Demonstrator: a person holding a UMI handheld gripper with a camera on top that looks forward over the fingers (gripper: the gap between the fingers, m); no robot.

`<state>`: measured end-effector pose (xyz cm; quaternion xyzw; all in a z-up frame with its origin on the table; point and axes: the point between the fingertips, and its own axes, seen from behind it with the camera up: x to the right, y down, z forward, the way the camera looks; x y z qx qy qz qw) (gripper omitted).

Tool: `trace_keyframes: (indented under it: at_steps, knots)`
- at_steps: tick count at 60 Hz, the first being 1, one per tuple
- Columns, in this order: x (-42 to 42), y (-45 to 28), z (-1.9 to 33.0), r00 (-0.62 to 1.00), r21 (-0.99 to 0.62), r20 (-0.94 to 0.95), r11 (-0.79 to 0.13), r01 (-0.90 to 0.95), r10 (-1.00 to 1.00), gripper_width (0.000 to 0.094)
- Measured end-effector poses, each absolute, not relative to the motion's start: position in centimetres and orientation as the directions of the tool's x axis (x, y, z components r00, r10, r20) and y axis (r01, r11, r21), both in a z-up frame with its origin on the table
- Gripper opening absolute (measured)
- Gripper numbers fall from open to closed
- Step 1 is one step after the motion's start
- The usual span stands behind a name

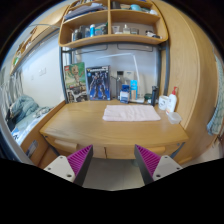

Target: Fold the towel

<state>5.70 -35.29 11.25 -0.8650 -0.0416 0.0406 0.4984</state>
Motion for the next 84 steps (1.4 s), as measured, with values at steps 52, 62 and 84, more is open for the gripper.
trace_keyframes:
  at_steps: [52,62,84]
  knots:
    - [-2.1,2.4,-0.4,0.996,-0.766,0.072,-0.636,0.094,0.061,0.0738]
    - [-1.9,3.4,-1.1,0.994,-0.757,0.089,-0.644,0.109,0.064,0.0523]
    - [-0.7,3.8,-1.1,0.994,-0.719,0.062,-0.687,0.110,0.093,0.0017]
